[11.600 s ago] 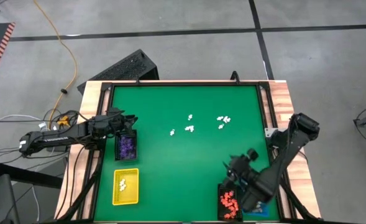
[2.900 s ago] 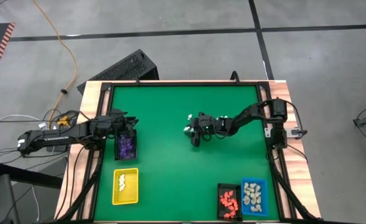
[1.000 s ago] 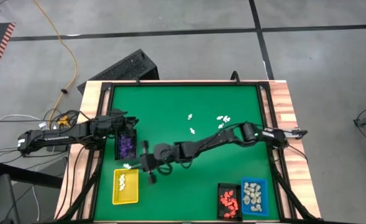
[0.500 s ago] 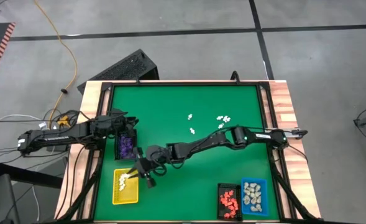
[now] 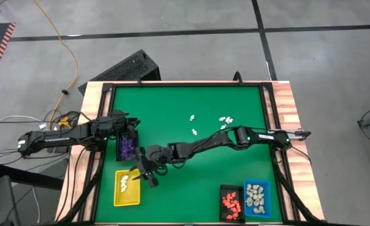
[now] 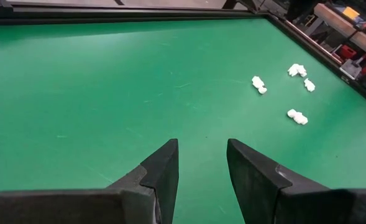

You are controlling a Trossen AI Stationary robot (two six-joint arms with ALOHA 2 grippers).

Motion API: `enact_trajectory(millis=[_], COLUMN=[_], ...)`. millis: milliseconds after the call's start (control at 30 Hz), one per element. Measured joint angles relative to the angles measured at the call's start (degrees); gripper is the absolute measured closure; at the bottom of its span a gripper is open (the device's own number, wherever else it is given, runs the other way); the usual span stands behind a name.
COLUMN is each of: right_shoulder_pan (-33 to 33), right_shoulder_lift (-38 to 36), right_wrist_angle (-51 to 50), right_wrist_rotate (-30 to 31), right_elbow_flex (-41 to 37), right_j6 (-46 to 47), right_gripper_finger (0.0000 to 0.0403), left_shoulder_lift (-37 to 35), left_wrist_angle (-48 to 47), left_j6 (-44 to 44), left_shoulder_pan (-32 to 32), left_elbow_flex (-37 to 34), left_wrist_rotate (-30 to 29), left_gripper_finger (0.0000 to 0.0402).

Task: Sort Halloween decoration
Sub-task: Put the white skeleton toy into the yellow basket

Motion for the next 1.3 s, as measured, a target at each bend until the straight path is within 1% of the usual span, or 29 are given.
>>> enact_trajectory(millis=[100,167,200,300,400,467,533,600,633,733,800,867,933,1033,1100,1133,1300], right_shoulder_pan=[-0.4,-1.1,-1.7,-4.4,-7.9,-10.7,-13.6,-16.4,-17.8,-20.7,-21.5,-21.4,-20.5,-18.2,-16.4,-15.6,-12.1], right_shoulder_lift=[-3.9,-8.3,-10.7,-17.8,-23.5,-27.6,-32.7,-38.0,-40.5,-46.1,-49.0,-51.2,-51.7,-51.3,-50.9,-50.9,-48.3], right_wrist_angle=[-13.1,-22.9,-26.7,-37.7,-48.5,-53.2,-54.0,-51.9,-49.3,-35.7,-25.6,-17.0,-10.4,-1.8,5.6,7.7,10.4], right_wrist_rotate=[5.6,8.9,9.6,9.9,9.9,10.1,10.2,10.2,10.2,10.6,11.3,13.6,16.4,20.8,24.5,26.4,35.9], right_elbow_flex=[0.0,0.0,0.0,-0.2,-1.9,-5.4,-11.4,-20.0,-25.2,-41.6,-51.6,-59.8,-66.6,-74.2,-77.0,-78.2,-80.4], right_j6=[-6.1,-10.2,-11.8,-13.6,-13.0,-12.2,-10.1,-8.0,-6.7,-1.2,2.7,6.1,9.5,14.0,16.8,18.0,21.2], right_gripper_finger=[0.0214,0.0220,0.0223,0.0233,0.0244,0.0250,0.0257,0.0264,0.0267,0.0274,0.0275,0.0276,0.0276,0.0276,0.0276,0.0276,0.0270], left_shoulder_lift=[0.0,0.0,0.0,0.0,0.0,0.0,0.0,0.0,0.0,0.0,0.0,0.0,0.0,0.0,0.0,0.0,0.1], left_wrist_angle=[0.0,0.0,0.0,0.0,0.0,0.0,0.0,0.0,0.0,0.0,0.0,0.0,0.0,0.0,0.0,0.0,0.0], left_j6=[0.8,1.7,2.1,2.4,2.4,2.6,2.7,2.8,2.8,3.1,3.8,3.9,4.0,4.0,3.9,3.9,3.6], left_shoulder_pan=[0.0,0.0,0.0,0.0,0.0,0.0,0.0,0.0,0.0,0.0,0.0,0.0,0.0,0.0,0.0,0.0,0.0], left_elbow_flex=[0.0,0.0,0.0,0.0,0.0,0.0,0.0,0.0,0.0,0.0,0.0,0.0,0.0,0.0,0.0,0.0,0.0], left_wrist_rotate=[0.0,0.0,-0.1,-0.2,-0.2,-0.3,-0.3,-0.3,-0.4,-0.4,-0.4,-0.4,-0.5,-0.5,-0.9,-1.1,-2.3], left_gripper_finger=[0.0276,0.0276,0.0276,0.0276,0.0276,0.0276,0.0276,0.0276,0.0276,0.0276,0.0276,0.0276,0.0276,0.0276,0.0276,0.0276,0.0276])
